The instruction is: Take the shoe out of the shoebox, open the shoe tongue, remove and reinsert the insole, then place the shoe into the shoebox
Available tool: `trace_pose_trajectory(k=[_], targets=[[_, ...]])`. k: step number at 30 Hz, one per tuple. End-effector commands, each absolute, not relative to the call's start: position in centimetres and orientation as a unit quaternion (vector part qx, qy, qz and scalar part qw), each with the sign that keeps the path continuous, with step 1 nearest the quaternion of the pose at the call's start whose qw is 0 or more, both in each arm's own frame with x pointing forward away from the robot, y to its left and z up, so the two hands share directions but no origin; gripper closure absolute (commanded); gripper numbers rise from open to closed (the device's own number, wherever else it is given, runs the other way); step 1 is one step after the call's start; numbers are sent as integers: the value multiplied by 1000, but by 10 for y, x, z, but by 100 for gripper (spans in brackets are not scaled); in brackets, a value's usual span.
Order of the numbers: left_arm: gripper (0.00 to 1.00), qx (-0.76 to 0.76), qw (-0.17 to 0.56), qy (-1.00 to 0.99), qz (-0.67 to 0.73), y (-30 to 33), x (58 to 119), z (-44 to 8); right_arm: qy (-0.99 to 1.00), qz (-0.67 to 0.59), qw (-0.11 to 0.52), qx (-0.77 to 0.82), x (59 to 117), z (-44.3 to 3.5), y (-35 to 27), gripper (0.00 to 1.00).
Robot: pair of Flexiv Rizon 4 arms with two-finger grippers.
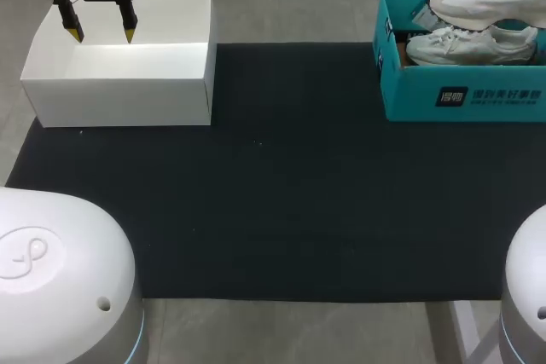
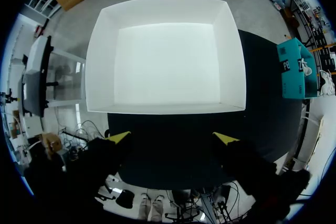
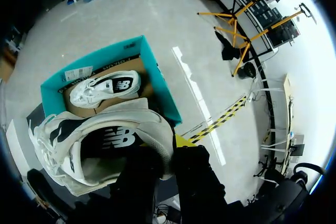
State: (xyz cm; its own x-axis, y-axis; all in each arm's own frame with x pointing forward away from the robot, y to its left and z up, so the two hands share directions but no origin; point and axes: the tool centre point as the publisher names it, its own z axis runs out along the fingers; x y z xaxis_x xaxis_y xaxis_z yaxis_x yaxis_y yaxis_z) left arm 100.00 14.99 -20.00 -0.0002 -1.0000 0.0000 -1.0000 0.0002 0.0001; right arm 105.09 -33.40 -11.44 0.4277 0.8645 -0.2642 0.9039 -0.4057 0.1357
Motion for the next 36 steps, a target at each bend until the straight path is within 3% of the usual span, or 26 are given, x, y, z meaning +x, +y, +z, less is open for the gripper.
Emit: trace_pose_trajectory(k=[1,16,24,36], targets=[[0,707,0,-707,0,150,1000,-200,529,-77,132,835,1048,-92,-327,100],[0,707,0,-707,0,150,1000,-200,529,-77,132,835,1048,-92,-327,100],[0,707,0,-707,0,150,1000,-200,505,-34,151,849,1010,-67,-256,100],[0,707,0,-707,0,150,1000,-200,511,-38,155,844,948,-78,-141,100]])
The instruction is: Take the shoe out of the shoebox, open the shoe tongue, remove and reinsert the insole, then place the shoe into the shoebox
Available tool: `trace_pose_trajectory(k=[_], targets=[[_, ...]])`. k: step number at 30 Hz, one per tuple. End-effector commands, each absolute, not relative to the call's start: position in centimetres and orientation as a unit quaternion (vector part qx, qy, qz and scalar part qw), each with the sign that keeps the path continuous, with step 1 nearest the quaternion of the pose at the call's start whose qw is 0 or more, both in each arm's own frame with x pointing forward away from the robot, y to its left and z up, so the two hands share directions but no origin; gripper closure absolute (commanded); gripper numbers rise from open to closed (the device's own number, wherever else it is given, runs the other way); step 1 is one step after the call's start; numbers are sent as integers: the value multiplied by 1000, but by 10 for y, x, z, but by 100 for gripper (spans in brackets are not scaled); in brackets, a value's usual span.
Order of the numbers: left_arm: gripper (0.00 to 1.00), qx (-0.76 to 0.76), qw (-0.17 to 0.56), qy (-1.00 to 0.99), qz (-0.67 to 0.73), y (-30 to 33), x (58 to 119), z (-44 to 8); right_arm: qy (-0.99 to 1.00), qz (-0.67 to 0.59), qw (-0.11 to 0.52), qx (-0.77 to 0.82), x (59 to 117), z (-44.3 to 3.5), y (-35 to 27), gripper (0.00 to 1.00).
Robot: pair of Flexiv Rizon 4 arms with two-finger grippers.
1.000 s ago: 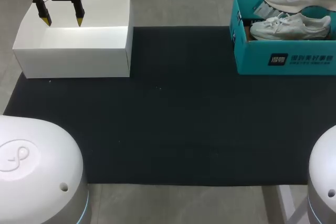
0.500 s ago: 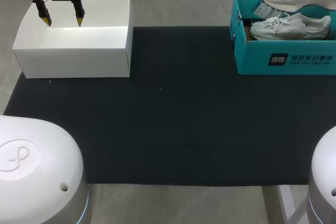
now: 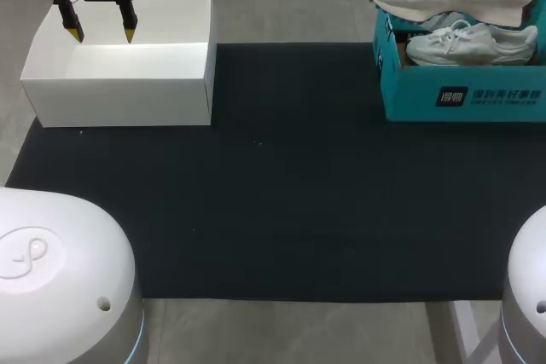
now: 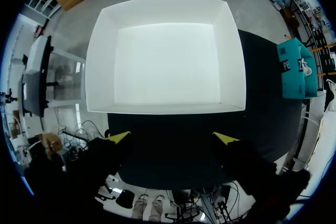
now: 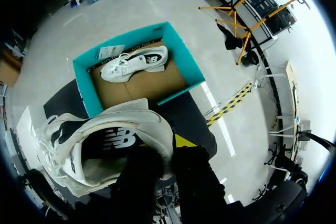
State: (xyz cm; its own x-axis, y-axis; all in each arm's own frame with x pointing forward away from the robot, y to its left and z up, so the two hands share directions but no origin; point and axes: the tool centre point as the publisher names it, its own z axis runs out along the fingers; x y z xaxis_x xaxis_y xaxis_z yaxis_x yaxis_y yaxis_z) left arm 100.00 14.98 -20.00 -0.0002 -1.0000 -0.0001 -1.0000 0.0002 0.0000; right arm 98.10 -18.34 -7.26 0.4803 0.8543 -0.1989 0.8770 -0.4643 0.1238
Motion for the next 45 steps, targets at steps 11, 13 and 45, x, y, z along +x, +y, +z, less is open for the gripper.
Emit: trace_pose_trajectory(k=[11,13,45], targets=[[0,-707,0,707,0,150,1000,-200,512,-47,156,844,894,-96,-30,100],[0,-707,0,707,0,150,1000,-200,507,-48,155,847,884,-100,-15,100],[0,-707,0,707,0,150,1000,-200,444,-82,75,889,754,-177,78,100]])
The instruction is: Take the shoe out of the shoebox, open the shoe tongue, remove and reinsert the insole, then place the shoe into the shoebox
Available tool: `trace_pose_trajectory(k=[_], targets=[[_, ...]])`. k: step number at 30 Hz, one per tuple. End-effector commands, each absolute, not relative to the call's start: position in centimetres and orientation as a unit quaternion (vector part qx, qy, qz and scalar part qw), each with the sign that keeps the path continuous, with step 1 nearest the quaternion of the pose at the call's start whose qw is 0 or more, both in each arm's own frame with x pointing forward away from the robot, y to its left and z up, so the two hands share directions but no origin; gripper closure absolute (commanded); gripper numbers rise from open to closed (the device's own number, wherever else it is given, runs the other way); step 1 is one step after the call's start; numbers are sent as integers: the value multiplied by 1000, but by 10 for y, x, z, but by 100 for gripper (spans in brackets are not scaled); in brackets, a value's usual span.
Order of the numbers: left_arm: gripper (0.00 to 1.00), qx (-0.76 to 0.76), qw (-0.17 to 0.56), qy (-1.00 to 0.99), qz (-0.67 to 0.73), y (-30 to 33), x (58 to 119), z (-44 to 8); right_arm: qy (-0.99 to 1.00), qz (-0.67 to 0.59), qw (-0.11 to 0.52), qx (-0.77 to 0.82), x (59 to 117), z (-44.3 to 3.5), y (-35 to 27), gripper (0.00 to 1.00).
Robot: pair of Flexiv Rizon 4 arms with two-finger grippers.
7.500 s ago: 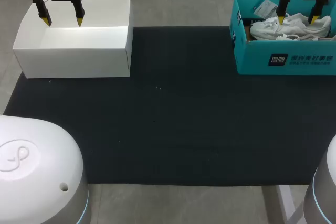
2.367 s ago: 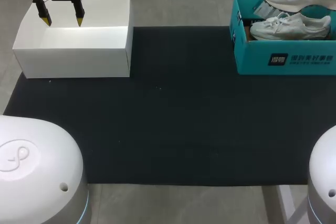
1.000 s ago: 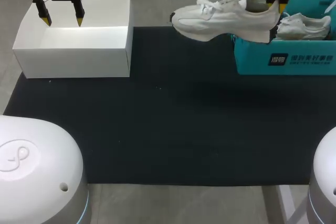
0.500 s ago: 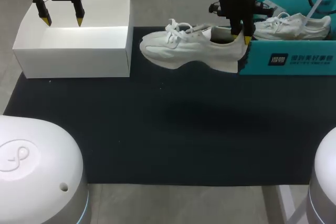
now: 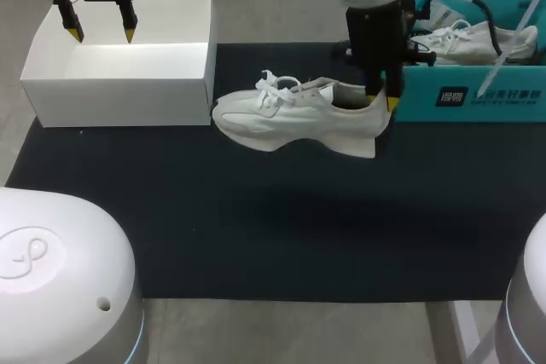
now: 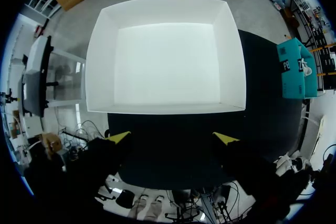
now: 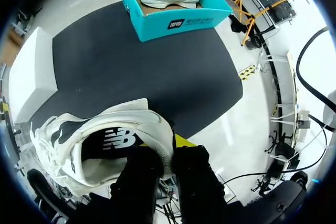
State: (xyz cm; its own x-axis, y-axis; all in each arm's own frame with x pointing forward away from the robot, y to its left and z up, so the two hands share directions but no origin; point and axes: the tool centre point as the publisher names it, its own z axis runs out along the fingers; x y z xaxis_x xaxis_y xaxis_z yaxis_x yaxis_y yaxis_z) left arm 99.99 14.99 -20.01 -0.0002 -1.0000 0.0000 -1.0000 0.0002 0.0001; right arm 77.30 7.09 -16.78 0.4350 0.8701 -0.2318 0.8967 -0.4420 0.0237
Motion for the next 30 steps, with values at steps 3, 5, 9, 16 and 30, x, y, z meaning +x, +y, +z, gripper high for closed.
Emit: trace_pose_trajectory(k=[3,5,9,16,30], targets=[[0,707,0,-707,0,150,1000,-200,441,-87,67,891,748,-181,78,100],[0,707,0,-707,0,150,1000,-200,438,-91,65,892,744,-183,78,100],[0,707,0,-707,0,150,1000,-200,429,-90,66,896,737,-189,76,100],[0,707,0,-707,0,150,1000,-200,420,-88,74,900,733,-190,68,100],[0,707,0,-707,0,150,1000,-200,427,-117,103,891,742,-248,58,100]])
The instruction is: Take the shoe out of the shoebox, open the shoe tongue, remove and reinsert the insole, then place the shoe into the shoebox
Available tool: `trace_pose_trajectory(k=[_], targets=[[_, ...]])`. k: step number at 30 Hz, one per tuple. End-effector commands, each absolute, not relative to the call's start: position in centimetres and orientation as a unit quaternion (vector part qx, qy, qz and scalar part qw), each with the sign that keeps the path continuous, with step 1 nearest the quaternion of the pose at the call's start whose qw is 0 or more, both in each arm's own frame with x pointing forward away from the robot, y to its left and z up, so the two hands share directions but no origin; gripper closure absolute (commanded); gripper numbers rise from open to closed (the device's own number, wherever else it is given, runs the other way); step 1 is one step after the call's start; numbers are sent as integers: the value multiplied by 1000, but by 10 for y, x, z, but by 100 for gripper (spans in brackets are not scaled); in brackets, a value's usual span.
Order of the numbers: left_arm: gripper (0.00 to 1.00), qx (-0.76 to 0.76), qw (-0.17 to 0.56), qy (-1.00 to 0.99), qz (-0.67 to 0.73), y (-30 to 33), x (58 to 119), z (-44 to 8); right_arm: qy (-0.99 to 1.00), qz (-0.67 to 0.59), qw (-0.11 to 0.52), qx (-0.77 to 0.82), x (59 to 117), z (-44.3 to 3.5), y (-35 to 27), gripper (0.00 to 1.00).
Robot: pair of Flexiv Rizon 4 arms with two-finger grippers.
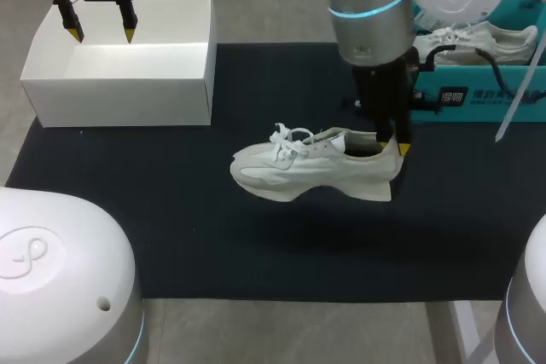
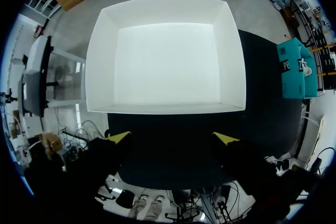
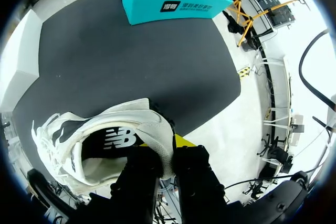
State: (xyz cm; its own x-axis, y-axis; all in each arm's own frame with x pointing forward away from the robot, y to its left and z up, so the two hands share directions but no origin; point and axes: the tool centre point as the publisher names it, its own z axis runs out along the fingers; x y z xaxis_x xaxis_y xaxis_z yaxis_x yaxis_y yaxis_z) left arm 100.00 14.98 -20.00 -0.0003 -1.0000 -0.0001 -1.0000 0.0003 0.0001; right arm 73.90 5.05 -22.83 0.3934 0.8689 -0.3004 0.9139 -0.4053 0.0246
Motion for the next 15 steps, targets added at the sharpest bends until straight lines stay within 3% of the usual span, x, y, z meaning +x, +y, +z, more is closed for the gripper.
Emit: trace_pose_trajectory(k=[1,15], targets=[[0,707,0,-707,0,150,1000,-200,429,-117,101,890,743,-253,58,100],[0,707,0,-707,0,150,1000,-200,434,-127,88,887,744,-305,61,100]])
